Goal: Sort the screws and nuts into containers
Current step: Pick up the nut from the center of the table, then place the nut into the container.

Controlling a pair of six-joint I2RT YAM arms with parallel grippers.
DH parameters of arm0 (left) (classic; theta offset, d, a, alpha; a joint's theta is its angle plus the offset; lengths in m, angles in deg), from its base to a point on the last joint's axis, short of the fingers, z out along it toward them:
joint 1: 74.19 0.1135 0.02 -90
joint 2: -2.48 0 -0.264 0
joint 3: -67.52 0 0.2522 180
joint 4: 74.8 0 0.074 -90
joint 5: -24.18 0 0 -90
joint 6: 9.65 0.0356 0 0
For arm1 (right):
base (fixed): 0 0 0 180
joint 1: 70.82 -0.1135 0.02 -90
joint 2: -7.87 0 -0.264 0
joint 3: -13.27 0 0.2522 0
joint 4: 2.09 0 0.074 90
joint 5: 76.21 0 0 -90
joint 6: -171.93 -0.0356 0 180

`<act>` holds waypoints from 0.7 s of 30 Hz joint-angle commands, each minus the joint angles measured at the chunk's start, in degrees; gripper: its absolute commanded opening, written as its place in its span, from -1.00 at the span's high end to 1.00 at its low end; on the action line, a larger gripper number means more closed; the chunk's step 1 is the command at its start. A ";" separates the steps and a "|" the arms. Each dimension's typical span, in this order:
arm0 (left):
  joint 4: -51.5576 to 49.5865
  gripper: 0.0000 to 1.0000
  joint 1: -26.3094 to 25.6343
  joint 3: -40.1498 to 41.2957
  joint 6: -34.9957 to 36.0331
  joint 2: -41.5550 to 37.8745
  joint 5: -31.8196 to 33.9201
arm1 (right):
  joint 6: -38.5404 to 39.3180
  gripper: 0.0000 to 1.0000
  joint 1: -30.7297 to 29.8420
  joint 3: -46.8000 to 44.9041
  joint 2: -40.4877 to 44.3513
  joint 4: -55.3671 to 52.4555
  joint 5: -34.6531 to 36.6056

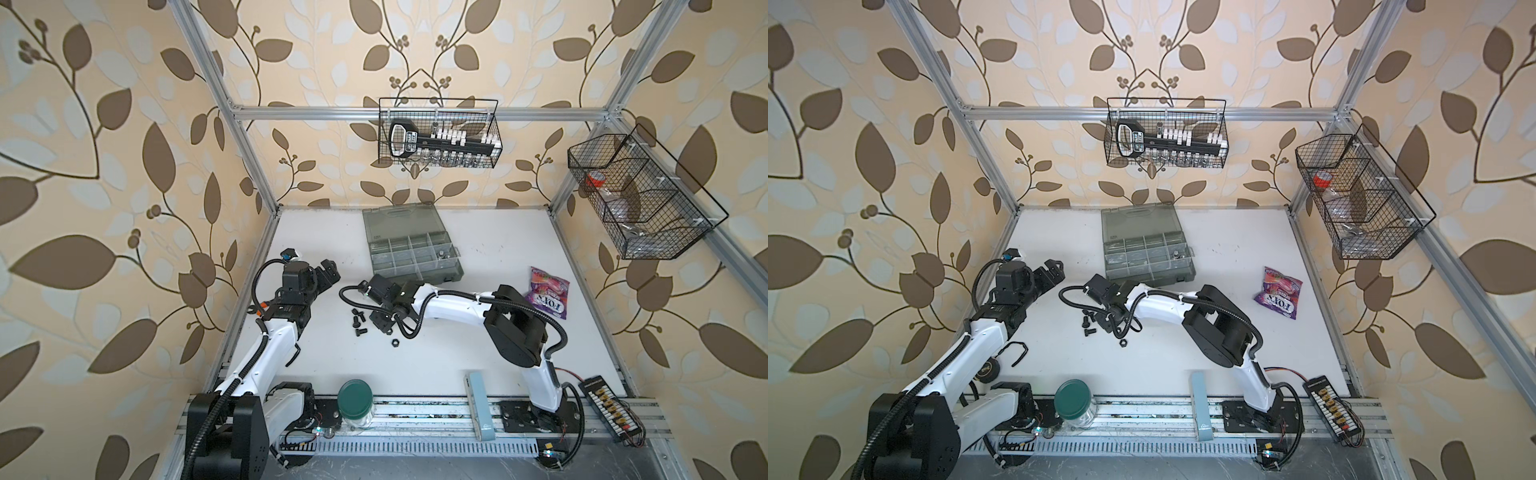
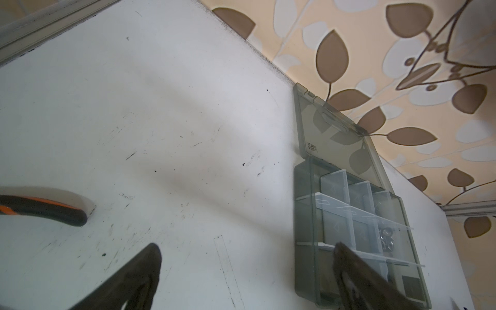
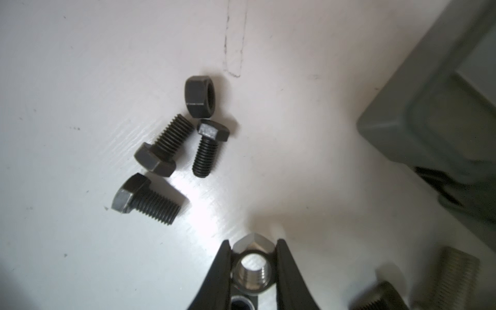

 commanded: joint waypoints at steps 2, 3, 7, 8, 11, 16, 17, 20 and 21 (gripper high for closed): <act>0.90 -0.98 0.53 -2.64 0.04 -0.04 0.53 | -1.76 0.78 3.46 -2.11 5.56 0.37 -2.00; 0.90 -0.98 0.52 -2.66 0.10 -0.04 0.50 | -1.76 0.78 4.49 -2.52 6.62 0.54 -2.50; 0.72 -0.98 0.49 -2.59 0.20 -0.13 0.31 | -1.77 0.78 8.63 -3.47 10.39 0.89 -2.49; 0.64 -0.98 0.51 -2.58 0.22 -0.16 0.31 | -1.77 0.78 9.76 -3.70 11.15 0.99 -2.30; 0.46 -0.98 0.53 -2.59 0.27 -0.44 0.21 | -1.67 0.78 14.21 -4.25 13.03 1.19 -1.55; 0.37 -0.98 0.47 -2.65 0.26 -0.66 0.06 | -2.49 0.78 23.69 -4.97 14.95 2.25 -2.66; 0.37 -0.98 0.51 -2.59 0.27 -0.66 -0.01 | -2.76 0.78 25.23 -4.90 14.92 2.38 -2.64; 0.36 -0.98 0.54 -2.65 0.23 -0.69 -0.27 | -2.99 0.78 29.97 -4.41 14.02 2.74 -2.41; 0.37 -0.98 0.54 -2.58 0.18 -0.66 -0.32 | -2.99 0.78 31.34 -4.06 13.37 2.83 -2.61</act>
